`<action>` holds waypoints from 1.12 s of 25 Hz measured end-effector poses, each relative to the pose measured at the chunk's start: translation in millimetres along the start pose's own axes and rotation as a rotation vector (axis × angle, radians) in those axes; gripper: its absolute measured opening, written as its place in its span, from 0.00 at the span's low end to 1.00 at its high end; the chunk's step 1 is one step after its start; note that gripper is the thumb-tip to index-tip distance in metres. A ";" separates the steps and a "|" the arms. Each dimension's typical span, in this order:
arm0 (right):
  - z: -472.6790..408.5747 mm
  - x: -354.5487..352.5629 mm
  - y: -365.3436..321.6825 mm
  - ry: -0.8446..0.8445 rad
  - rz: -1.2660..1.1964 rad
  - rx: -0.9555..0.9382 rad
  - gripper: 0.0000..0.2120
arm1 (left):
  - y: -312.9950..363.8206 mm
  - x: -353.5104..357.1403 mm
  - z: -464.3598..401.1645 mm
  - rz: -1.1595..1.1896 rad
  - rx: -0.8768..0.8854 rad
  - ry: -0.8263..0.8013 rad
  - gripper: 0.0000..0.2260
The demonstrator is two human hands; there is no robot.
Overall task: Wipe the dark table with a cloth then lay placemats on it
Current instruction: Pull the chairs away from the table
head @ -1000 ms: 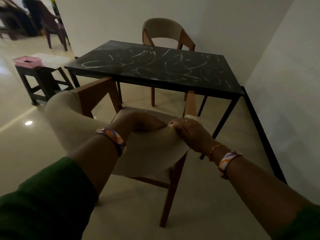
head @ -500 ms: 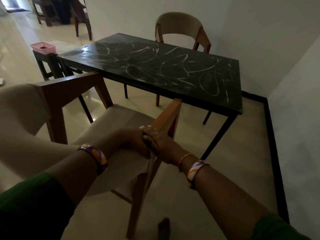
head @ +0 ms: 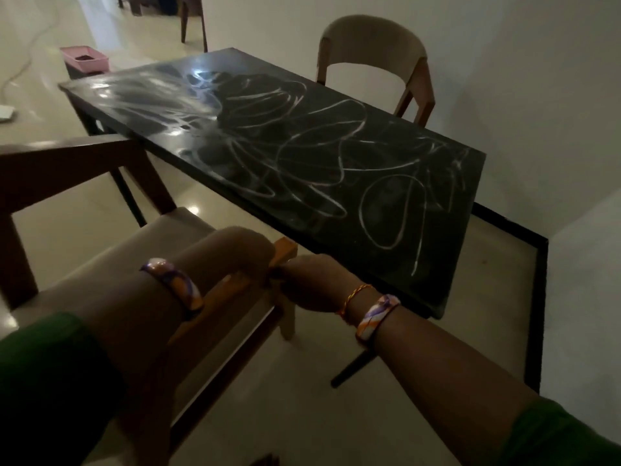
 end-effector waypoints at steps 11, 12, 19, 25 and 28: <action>256.3 -38.5 346.5 0.152 0.157 0.325 0.14 | 351.2 -183.0 -86.0 -0.128 0.340 0.451 0.11; 278.3 -35.1 375.5 0.121 0.156 0.334 0.14 | 382.1 -191.5 -99.4 -0.122 0.327 0.428 0.10; 357.5 -29.6 549.2 -0.002 0.105 0.306 0.15 | 510.1 -264.6 -170.6 0.047 0.305 0.367 0.09; 327.1 -49.1 704.4 -0.002 0.152 0.181 0.14 | 536.1 -374.1 -279.3 0.202 0.279 0.442 0.06; 300.0 -81.4 789.9 -0.034 0.153 0.152 0.14 | 550.3 -438.3 -336.2 0.232 0.258 0.459 0.07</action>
Point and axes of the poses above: each hand's wrist, its own z-axis away from the middle knuckle, its own x-axis out of the palm, y = z × x, the point moved 5 cm from there along -z, towards the middle knuckle, and after that the axes turned 14 degrees about -x, right-handed, at the moved point
